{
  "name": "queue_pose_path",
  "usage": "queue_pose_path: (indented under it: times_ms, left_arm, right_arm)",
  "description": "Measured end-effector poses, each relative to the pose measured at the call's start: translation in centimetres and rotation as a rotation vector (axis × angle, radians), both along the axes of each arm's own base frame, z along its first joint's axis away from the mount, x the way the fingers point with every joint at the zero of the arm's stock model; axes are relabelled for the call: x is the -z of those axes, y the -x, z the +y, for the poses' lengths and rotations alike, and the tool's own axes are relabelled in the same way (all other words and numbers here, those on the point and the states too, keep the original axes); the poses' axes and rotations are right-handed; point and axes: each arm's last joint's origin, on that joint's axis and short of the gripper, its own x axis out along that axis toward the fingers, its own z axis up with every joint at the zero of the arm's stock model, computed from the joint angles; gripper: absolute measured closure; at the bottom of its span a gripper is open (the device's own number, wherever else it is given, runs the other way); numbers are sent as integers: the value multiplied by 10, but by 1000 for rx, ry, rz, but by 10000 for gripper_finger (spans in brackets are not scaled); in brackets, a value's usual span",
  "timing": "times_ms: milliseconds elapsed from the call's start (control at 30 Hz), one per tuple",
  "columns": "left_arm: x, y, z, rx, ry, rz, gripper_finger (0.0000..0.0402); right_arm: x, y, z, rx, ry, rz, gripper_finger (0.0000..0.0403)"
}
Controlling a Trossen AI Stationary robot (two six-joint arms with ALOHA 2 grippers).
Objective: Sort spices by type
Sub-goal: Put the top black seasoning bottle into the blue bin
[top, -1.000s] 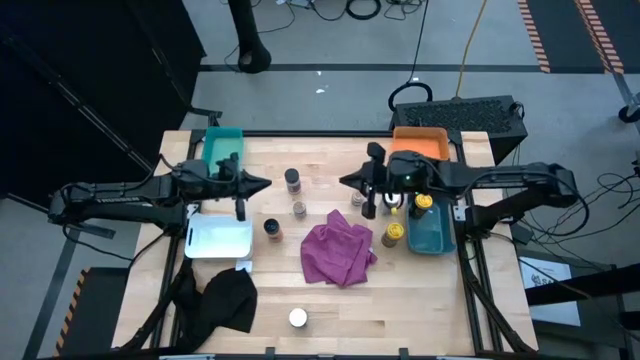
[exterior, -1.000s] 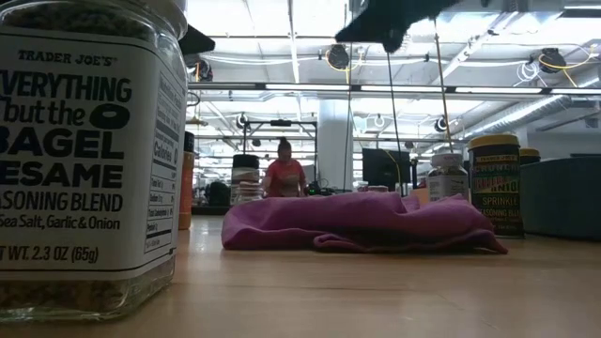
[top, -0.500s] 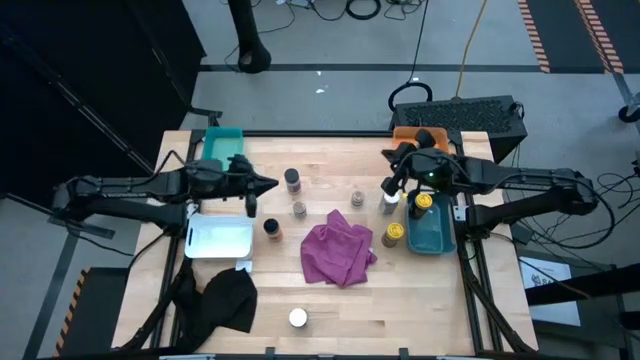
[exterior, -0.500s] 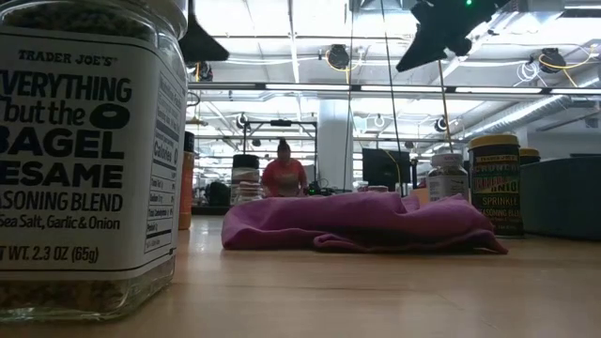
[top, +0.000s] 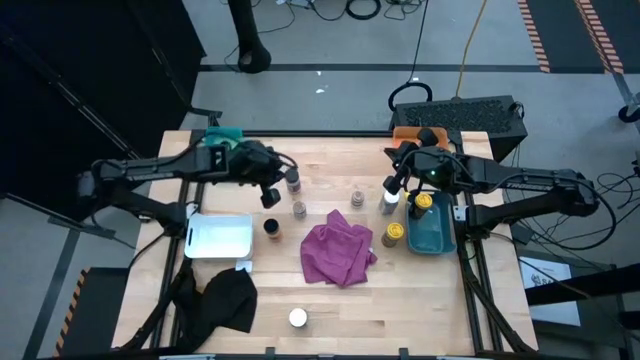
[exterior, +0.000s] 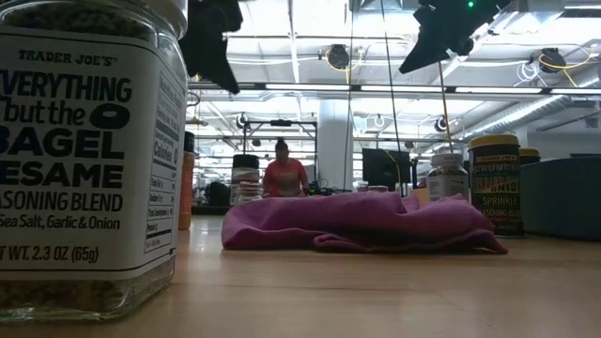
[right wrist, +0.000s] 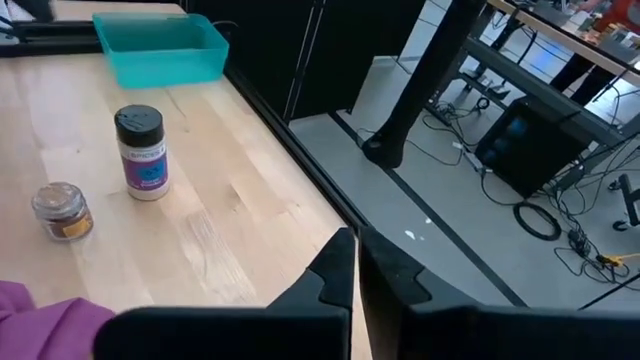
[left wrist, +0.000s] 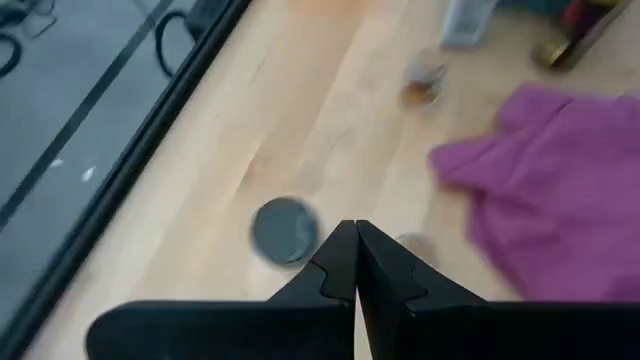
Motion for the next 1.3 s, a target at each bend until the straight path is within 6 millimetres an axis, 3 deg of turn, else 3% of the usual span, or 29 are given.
queue_pose_path:
  times_ms: [233,600,733,1033,1300]
  left_arm:
    - [10,-5,26,52,58,77,333]
    - [25,-13,54,-8,51,95,137]
    - [37,-23,61,5,38,114,91]
    - [62,-34,70,22,56,202,70]
    - [71,-35,69,109,81,217,70]
  right_arm:
    - [1,1,0,10,-23,-5,403]
    - [4,2,1,28,-56,5,403]
    - [5,3,1,29,-57,13,403]
    - [6,3,1,29,-59,24,403]
    - [6,3,1,32,-64,22,403]
